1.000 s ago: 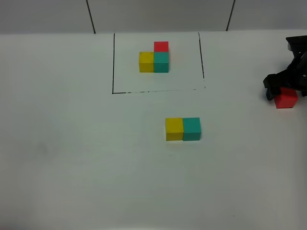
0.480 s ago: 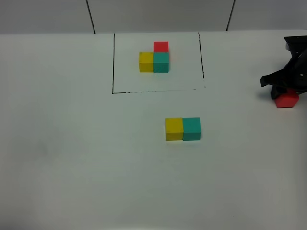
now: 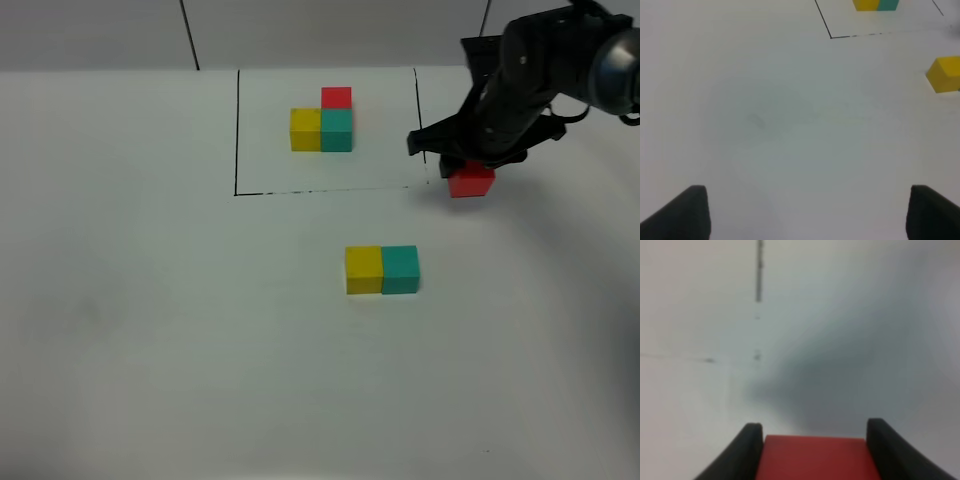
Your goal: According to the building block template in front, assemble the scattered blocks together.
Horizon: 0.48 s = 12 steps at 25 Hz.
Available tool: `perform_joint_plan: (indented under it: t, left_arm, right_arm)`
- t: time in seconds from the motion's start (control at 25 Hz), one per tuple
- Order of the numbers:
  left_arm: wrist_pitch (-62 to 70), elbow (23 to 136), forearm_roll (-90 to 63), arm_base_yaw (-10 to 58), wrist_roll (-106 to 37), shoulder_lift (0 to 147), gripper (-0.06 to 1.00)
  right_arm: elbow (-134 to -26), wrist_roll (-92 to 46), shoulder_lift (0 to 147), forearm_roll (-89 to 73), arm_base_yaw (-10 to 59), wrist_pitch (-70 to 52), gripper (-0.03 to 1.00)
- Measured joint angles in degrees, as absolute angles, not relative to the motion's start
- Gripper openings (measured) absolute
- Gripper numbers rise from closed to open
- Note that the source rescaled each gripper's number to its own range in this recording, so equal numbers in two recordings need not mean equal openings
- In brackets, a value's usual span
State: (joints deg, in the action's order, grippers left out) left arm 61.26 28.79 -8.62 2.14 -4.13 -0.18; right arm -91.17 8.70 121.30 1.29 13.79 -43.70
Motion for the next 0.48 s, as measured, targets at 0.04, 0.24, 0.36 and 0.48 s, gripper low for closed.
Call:
perform_joint_plan:
  t: [0.04,0.24,0.36,0.48]
  left_arm:
    - [61.26,28.79,-8.62,2.14,-4.13,-0.18,0.86]
    - [61.26,28.79,-8.62,2.14,-4.13,-0.18,0.86]
    - [61.26,28.79,-8.62,2.14,-4.13,-0.18,0.86]
    - [61.26,28.79,-8.62,2.14,-4.13,-0.18,0.86]
  right_arm:
    - [-91.36,11.26,121.30,2.26,15.37,-44.01,0.01]
    - [-91.49,19.67,121.52,5.51,20.12,-44.36,0.01]
    - [-91.56,22.15,122.42,6.31,21.46,-44.36,0.01]
    - [-93.36,22.93,124.57,6.39,21.82,-45.75,0.01]
